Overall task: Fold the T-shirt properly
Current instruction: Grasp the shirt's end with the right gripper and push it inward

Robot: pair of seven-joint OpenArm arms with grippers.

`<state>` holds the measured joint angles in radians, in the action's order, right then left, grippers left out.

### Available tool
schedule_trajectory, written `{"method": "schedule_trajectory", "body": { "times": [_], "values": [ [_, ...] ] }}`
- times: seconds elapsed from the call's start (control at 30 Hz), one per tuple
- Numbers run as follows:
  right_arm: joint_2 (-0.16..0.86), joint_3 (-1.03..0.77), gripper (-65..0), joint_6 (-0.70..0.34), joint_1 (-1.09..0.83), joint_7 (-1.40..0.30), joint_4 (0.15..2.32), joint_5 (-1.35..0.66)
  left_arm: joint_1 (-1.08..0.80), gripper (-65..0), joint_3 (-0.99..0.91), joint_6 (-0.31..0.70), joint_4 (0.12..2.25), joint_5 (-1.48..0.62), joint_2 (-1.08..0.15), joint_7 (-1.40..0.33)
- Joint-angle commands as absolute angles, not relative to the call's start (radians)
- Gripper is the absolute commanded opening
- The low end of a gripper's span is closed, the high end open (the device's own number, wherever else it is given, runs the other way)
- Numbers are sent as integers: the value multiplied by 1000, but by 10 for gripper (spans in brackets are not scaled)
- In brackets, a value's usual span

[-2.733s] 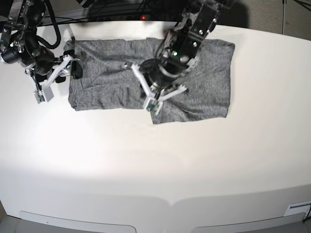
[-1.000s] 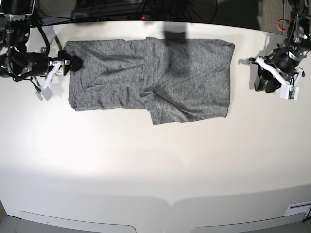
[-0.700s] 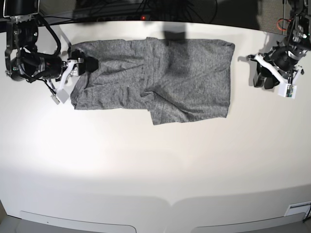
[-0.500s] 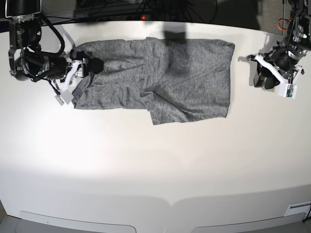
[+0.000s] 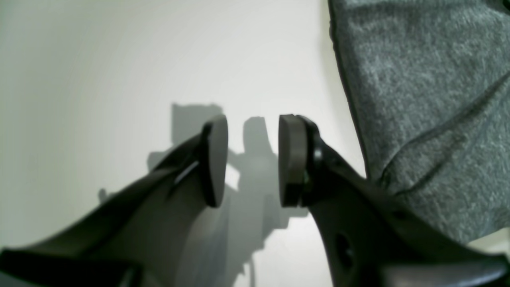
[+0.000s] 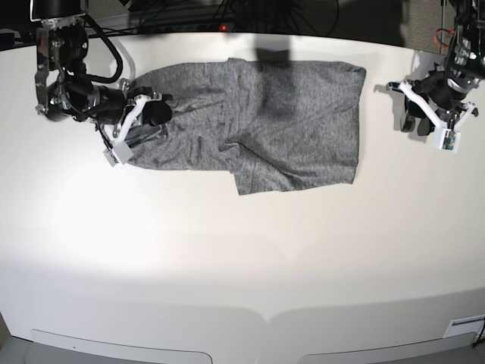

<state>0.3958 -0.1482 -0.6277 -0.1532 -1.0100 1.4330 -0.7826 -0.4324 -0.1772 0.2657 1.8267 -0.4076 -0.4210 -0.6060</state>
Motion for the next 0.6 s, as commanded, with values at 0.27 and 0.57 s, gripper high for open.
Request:
{"method": "schedule_trajectory", "body": {
  "times": [0.27,0.57],
  "values": [
    [418,-354,-650,-642,-114,-1063,1454,-715,-464,-439,-183,297,1749,-430,-435,-517],
    [356,-366,-650,-656,-113,-1223,1721,-777,-466,-440,-181,475,1620,-578,-398,-493]
  ]
}}
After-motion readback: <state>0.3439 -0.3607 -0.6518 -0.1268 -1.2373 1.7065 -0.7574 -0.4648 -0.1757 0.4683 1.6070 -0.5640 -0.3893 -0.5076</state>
